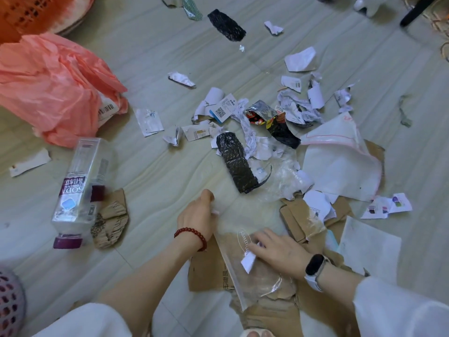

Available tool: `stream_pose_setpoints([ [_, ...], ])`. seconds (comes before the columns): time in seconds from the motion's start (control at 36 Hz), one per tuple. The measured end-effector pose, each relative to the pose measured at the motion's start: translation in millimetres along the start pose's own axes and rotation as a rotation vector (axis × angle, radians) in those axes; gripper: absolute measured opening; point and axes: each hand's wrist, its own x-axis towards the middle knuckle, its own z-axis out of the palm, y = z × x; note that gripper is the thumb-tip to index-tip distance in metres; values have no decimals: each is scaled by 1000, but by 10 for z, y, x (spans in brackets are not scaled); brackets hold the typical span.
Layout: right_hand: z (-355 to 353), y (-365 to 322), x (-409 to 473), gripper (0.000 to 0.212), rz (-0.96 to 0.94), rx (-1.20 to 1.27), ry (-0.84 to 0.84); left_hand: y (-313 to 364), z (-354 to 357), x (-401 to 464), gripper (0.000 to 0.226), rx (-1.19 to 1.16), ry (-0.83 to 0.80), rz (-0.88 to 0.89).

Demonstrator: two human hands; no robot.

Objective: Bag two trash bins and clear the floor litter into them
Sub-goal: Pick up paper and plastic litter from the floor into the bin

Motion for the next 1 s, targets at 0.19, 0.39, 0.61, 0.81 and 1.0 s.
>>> stream_pose_setpoints([
  [0.19,-424,-93,515,20,193,301,330,-38,-566,-38,20,-65,97,35],
  [0.39,-1306,-289,1318,12,505,807,646,-138,-1619,-222,17,-188,402,74],
  [0.61,-2534,-884,2412,23,566,1245,914,-479,-2987,-921,19,-240,852,18],
  [0.81,-3327,-1839,3063,25,423,1572,807,-1092,-3870,-1823,35,-442,1188,-55],
  [1.0,-3949,-3017,3438,20,215,1715,626,-1713,-4331,-2733,37,-429,1390,-111],
])
